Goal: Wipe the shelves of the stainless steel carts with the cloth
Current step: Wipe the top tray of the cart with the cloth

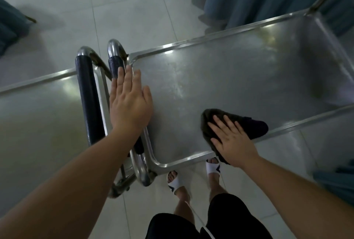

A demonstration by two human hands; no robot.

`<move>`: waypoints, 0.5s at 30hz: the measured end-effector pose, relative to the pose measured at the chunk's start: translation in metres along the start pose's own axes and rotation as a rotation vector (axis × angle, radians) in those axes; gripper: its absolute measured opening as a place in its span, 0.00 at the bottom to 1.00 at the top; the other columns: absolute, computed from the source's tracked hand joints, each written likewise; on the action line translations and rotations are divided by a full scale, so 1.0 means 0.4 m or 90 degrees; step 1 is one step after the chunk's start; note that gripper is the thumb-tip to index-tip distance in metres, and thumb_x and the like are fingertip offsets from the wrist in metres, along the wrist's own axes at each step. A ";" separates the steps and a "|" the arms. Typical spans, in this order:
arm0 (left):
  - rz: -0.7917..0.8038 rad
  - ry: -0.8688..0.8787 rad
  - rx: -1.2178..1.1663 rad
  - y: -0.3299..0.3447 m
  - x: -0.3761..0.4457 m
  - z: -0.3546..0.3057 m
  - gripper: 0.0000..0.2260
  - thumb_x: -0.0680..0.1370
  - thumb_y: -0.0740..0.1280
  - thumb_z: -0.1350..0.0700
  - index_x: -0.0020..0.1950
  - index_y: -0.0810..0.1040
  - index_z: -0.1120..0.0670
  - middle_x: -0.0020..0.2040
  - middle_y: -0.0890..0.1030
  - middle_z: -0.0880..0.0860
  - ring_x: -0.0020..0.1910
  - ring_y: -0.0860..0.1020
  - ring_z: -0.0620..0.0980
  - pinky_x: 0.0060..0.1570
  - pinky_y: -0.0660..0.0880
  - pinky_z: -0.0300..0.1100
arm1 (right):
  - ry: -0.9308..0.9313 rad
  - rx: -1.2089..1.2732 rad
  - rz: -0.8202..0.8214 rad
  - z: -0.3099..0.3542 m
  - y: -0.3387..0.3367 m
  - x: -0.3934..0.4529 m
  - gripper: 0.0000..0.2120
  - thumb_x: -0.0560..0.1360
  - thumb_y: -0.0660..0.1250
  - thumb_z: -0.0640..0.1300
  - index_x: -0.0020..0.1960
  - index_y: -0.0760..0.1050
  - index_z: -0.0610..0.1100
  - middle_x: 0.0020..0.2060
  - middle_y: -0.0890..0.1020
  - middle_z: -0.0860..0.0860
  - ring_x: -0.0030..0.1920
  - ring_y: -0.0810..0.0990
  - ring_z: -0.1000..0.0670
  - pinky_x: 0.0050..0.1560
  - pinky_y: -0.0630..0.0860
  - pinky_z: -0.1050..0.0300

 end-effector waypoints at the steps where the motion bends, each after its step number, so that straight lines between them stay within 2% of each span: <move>1: -0.008 0.028 0.013 0.002 -0.002 -0.002 0.28 0.88 0.44 0.42 0.87 0.52 0.50 0.87 0.49 0.50 0.85 0.39 0.45 0.83 0.38 0.49 | 0.024 -0.006 0.011 -0.024 -0.004 0.001 0.29 0.85 0.45 0.62 0.85 0.50 0.58 0.84 0.47 0.57 0.84 0.51 0.46 0.82 0.52 0.42; 3: -0.018 0.066 0.045 0.009 -0.003 -0.003 0.27 0.88 0.45 0.43 0.86 0.58 0.51 0.86 0.56 0.51 0.86 0.45 0.47 0.83 0.40 0.49 | 0.035 -0.013 0.030 -0.051 -0.015 0.008 0.30 0.85 0.46 0.64 0.85 0.46 0.60 0.84 0.43 0.59 0.84 0.47 0.48 0.83 0.49 0.44; 6: -0.002 0.109 0.088 0.016 -0.005 -0.007 0.25 0.89 0.47 0.43 0.83 0.65 0.51 0.83 0.65 0.52 0.84 0.55 0.50 0.83 0.47 0.51 | 0.007 0.014 0.041 -0.056 -0.033 0.016 0.34 0.83 0.49 0.67 0.84 0.40 0.62 0.85 0.44 0.58 0.84 0.48 0.47 0.82 0.50 0.44; 8: 0.010 0.153 0.130 0.018 -0.005 -0.016 0.22 0.89 0.52 0.45 0.79 0.70 0.52 0.78 0.72 0.53 0.80 0.64 0.53 0.79 0.57 0.55 | -0.020 0.009 0.028 -0.057 -0.039 0.024 0.36 0.81 0.50 0.69 0.84 0.39 0.62 0.85 0.45 0.56 0.84 0.49 0.45 0.82 0.49 0.43; 10: 0.034 0.201 0.194 0.018 -0.006 -0.023 0.18 0.88 0.56 0.47 0.74 0.74 0.53 0.71 0.77 0.55 0.72 0.72 0.57 0.71 0.67 0.57 | -0.056 -0.019 0.024 -0.062 -0.038 0.035 0.36 0.81 0.48 0.70 0.84 0.40 0.61 0.85 0.42 0.55 0.84 0.44 0.44 0.83 0.45 0.40; 12: 0.083 0.212 0.274 0.021 -0.006 -0.030 0.16 0.87 0.57 0.49 0.71 0.74 0.54 0.67 0.78 0.57 0.67 0.76 0.59 0.65 0.72 0.58 | -0.075 -0.022 0.027 -0.072 -0.027 0.044 0.35 0.81 0.43 0.70 0.84 0.39 0.62 0.84 0.37 0.57 0.84 0.37 0.45 0.82 0.41 0.38; 15: 0.159 0.161 0.289 0.047 -0.013 -0.079 0.19 0.87 0.58 0.47 0.75 0.71 0.53 0.70 0.77 0.57 0.70 0.75 0.59 0.68 0.72 0.59 | -0.084 0.017 0.019 -0.089 -0.005 0.051 0.34 0.81 0.42 0.71 0.84 0.40 0.63 0.83 0.35 0.60 0.83 0.35 0.46 0.81 0.36 0.37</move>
Point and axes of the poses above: each hand's wrist, its own x-axis towards the middle knuckle, its own y-axis out of the palm, z = x × y, the point moved 2 cm from there along x, towards the middle knuckle
